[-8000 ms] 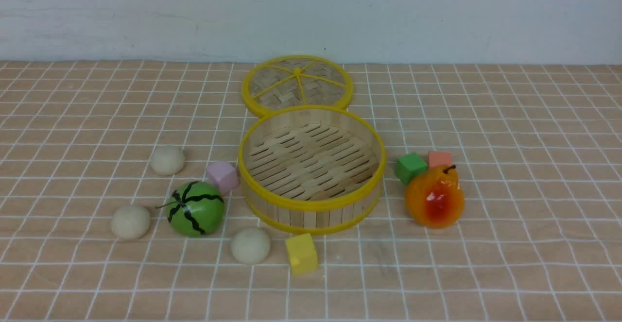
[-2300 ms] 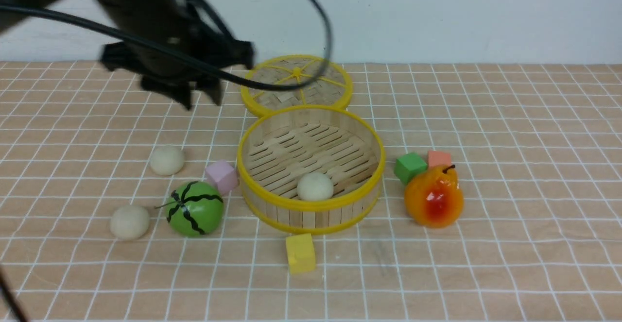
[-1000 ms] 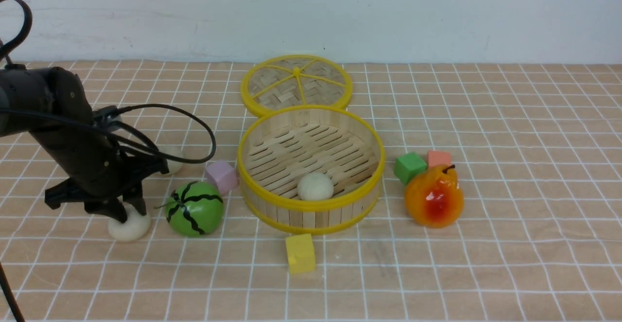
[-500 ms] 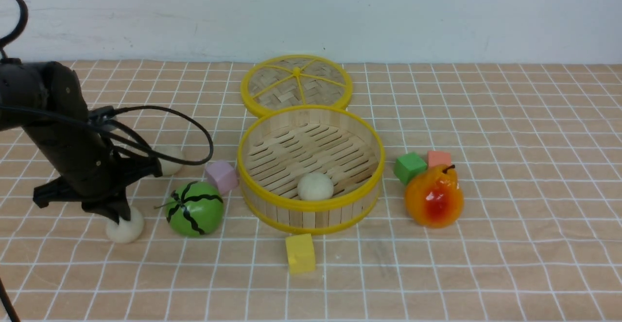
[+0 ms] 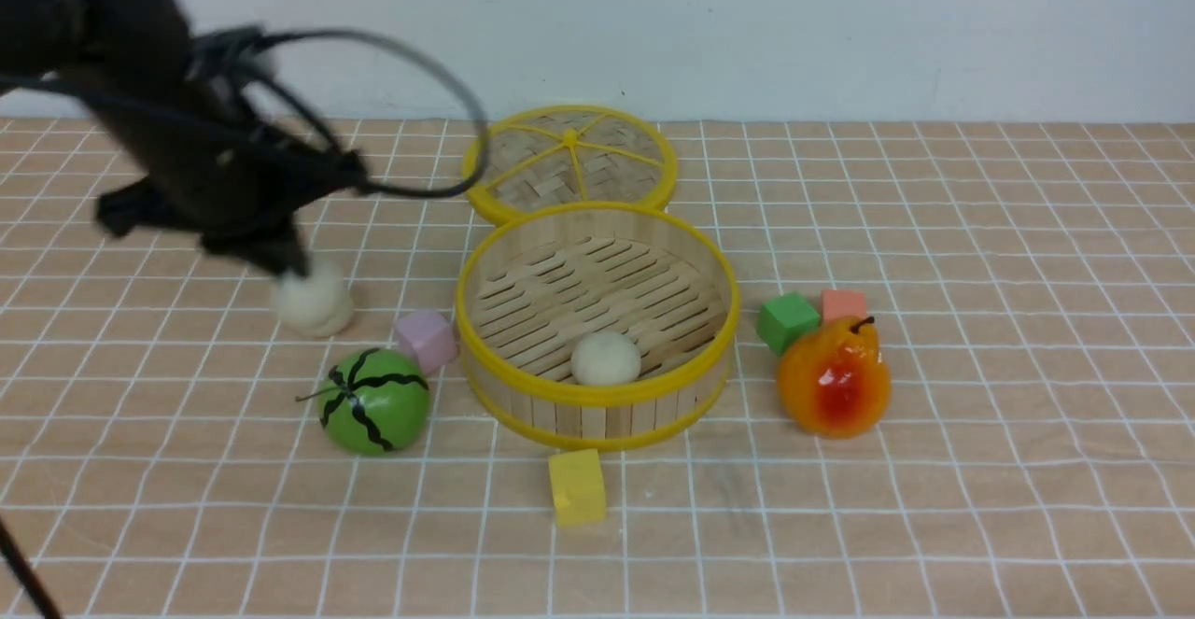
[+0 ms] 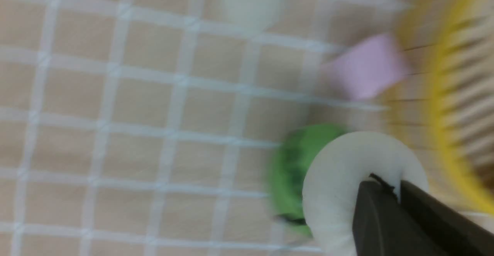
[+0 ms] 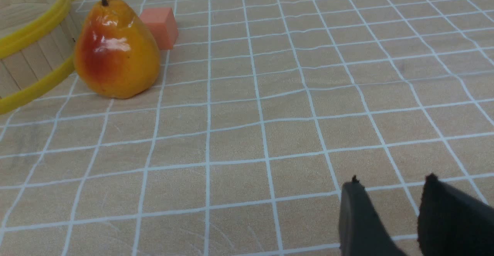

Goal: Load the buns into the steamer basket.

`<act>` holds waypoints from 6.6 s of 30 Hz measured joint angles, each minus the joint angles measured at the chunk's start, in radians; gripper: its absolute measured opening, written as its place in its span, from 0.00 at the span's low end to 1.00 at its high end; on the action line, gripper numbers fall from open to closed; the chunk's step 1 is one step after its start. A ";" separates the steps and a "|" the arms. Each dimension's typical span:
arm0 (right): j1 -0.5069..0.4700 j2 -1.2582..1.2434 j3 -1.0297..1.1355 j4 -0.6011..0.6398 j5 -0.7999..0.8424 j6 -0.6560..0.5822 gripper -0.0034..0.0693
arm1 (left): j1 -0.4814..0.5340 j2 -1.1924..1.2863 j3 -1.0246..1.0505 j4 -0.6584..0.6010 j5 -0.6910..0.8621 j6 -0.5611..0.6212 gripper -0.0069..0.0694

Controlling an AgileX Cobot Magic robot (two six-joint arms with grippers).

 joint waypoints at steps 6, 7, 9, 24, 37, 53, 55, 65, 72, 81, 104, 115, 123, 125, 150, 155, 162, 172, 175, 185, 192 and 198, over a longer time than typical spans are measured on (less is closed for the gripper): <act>0.000 0.000 0.000 0.000 -0.001 0.000 0.38 | -0.174 0.085 -0.202 0.028 0.002 -0.027 0.07; 0.000 0.000 0.000 0.000 -0.001 0.000 0.38 | -0.195 0.107 -0.238 0.028 0.002 -0.028 0.07; 0.000 0.000 0.000 0.000 -0.001 0.000 0.38 | -0.240 0.171 -0.310 0.029 0.002 -0.028 0.07; 0.000 0.000 0.000 0.000 -0.001 0.000 0.38 | -0.361 0.611 -0.630 0.052 -0.020 0.018 0.08; 0.000 0.000 0.000 0.000 -0.001 0.000 0.38 | -0.361 0.634 -0.668 0.079 -0.006 -0.055 0.45; 0.000 0.000 0.000 0.000 -0.001 0.000 0.38 | -0.187 0.247 -0.615 0.077 0.166 0.001 0.66; 0.000 0.000 0.000 0.000 -0.001 0.000 0.38 | -0.121 0.182 -0.538 0.064 0.140 0.025 0.65; 0.000 0.000 0.000 0.000 -0.001 0.000 0.38 | 0.131 0.170 -0.249 -0.009 -0.010 0.042 0.62; 0.000 0.000 0.000 0.000 -0.001 0.000 0.38 | 0.171 0.292 -0.235 -0.058 -0.052 0.044 0.59; 0.000 0.000 0.000 0.000 -0.001 0.000 0.38 | 0.171 0.447 -0.235 -0.093 -0.112 0.096 0.53; 0.000 0.000 0.000 0.000 -0.001 0.000 0.38 | 0.171 0.473 -0.372 -0.026 -0.005 0.100 0.51; 0.000 0.000 0.000 0.000 -0.001 0.000 0.38 | 0.171 0.518 -0.372 -0.011 -0.014 0.100 0.51; 0.000 0.000 0.000 0.000 -0.001 0.000 0.38 | 0.171 0.540 -0.372 -0.011 -0.023 0.100 0.38; 0.000 0.000 0.000 0.000 -0.001 0.000 0.38 | 0.171 0.540 -0.373 -0.011 -0.020 0.100 0.27; 0.000 0.000 0.000 0.000 -0.001 0.000 0.38 | -0.137 0.327 -0.391 -0.046 0.025 0.100 0.08; 0.000 0.000 0.000 0.000 -0.001 0.000 0.38 | -0.200 0.370 -0.391 0.000 -0.049 0.069 0.08; 0.000 0.000 0.000 0.000 -0.001 0.000 0.38 | -0.206 0.442 -0.391 0.056 -0.084 -0.077 0.11; 0.000 0.000 0.000 0.000 -0.001 0.000 0.38 | -0.206 0.458 -0.399 0.076 -0.071 -0.157 0.38; 0.000 0.000 0.000 0.000 -0.001 0.000 0.38 | -0.207 0.433 -0.429 0.083 -0.014 -0.142 0.48; 0.000 0.000 0.000 0.000 -0.001 0.000 0.38 | -0.207 0.087 -0.484 0.094 0.202 -0.059 0.47; 0.000 0.000 0.000 0.000 -0.001 0.000 0.38 | -0.207 -0.357 -0.410 0.118 0.210 -0.024 0.25; 0.000 0.000 0.000 0.000 -0.001 0.000 0.38 | -0.207 -0.677 -0.069 0.162 0.210 -0.049 0.14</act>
